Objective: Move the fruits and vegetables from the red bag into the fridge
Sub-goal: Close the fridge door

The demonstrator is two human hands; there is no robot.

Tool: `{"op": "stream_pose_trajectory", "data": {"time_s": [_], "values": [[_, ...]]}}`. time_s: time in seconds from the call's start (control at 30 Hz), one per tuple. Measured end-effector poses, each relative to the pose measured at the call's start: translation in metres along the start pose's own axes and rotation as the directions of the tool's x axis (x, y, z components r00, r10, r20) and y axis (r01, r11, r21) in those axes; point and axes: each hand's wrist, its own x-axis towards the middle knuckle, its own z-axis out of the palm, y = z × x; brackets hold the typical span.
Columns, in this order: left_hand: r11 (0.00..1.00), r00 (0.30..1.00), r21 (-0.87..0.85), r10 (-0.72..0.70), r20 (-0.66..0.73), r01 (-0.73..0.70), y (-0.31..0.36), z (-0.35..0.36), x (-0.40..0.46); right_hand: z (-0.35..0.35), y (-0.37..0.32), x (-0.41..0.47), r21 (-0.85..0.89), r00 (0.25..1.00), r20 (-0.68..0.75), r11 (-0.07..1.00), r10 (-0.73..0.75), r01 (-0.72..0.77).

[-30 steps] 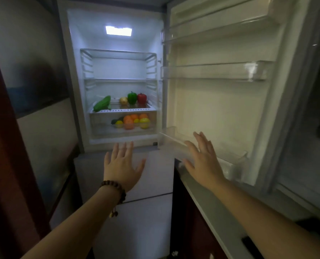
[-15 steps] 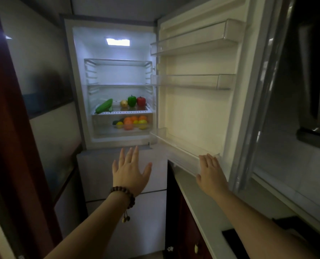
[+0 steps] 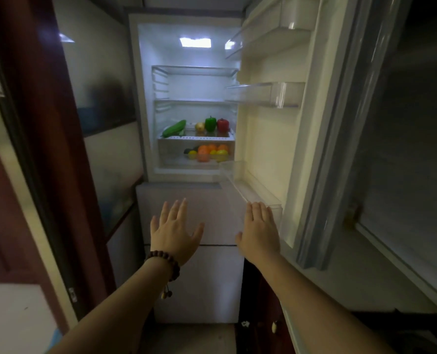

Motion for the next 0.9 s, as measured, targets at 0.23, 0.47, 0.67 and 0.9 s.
{"op": "stream_pose_trajectory", "data": {"time_s": [0.23, 0.47, 0.67, 0.9], "values": [[0.992, 0.990, 0.048, -0.110, -0.084, 0.114, -0.027, -0.022, -0.006, -0.008, -0.052, 0.008, 0.171, 0.959, 0.045, 0.948, -0.279, 0.268], [0.980, 0.981, 0.122, -0.140, -0.134, 0.156, -0.049, -0.042, -0.003, -0.040, -0.037, 0.017, -0.147, 0.750, -0.370, 0.831, -0.549, 0.536], [0.975, 0.974, 0.140, -0.148, -0.170, 0.173, -0.065, -0.060, 0.000, -0.032, -0.047, 0.069, -0.331, 0.658, -0.226, 0.692, -0.718, 0.641], [0.968, 0.968, 0.138, -0.186, -0.165, 0.210, -0.095, -0.055, 0.019, -0.006, -0.120, 0.124, -0.432, 0.605, -0.095, 0.580, -0.791, 0.690]]}}
